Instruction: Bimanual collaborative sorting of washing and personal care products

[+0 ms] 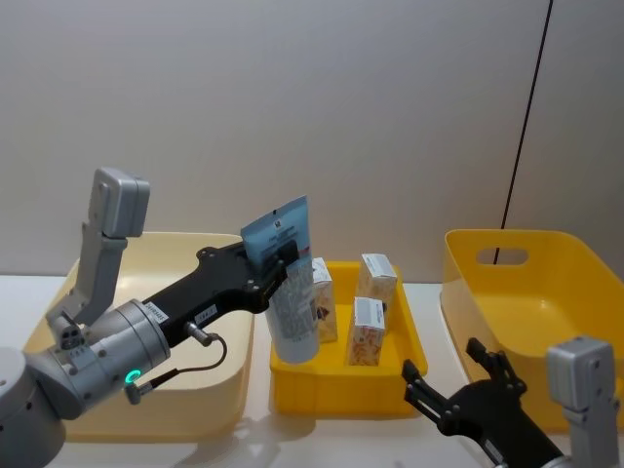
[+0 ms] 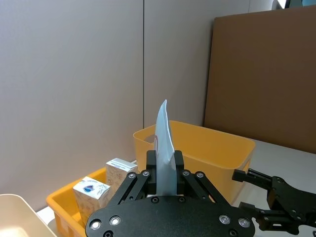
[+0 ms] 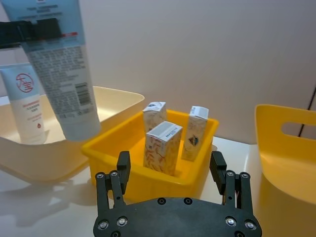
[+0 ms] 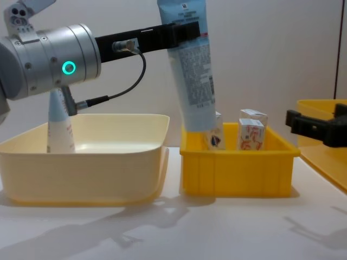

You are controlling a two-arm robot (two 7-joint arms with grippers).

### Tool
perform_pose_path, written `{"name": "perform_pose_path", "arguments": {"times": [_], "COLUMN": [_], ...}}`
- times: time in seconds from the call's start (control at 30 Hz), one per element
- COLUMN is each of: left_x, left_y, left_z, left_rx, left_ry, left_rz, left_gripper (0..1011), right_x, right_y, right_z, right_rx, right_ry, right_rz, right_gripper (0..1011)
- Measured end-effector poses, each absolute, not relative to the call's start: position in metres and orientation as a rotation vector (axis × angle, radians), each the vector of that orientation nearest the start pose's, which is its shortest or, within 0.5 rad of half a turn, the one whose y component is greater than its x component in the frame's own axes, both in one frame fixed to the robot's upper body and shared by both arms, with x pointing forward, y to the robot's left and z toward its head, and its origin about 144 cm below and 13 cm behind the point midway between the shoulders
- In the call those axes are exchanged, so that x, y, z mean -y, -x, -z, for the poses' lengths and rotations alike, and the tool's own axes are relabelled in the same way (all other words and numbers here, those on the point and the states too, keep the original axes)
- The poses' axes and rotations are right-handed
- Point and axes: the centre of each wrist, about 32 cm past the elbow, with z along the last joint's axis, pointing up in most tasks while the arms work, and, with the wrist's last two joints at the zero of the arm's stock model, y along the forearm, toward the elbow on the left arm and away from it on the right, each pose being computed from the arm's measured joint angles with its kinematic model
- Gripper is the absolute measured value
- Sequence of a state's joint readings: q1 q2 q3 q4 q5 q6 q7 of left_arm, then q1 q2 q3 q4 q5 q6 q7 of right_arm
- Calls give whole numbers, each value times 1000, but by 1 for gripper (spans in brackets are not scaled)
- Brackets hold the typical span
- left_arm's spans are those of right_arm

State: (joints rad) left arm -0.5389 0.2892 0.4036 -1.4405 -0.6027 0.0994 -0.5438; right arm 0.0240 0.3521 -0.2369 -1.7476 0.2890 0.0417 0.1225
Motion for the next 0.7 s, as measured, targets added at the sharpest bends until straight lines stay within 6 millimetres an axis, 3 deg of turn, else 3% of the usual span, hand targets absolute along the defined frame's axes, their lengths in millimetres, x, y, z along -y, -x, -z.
{"name": "perform_pose_path", "arguments": {"times": [0.7], "left_x": [-200], "left_y": [-574], "left_z": [-1282], "left_rx": [43], "left_ry": [216], "left_rz": [-636], "left_gripper": [185], "right_x": [232], "right_y": [-497], "right_z": [-1217], "right_rx": [148], "right_ry": [-64], "right_rz": [898], "right_gripper": [1001]}}
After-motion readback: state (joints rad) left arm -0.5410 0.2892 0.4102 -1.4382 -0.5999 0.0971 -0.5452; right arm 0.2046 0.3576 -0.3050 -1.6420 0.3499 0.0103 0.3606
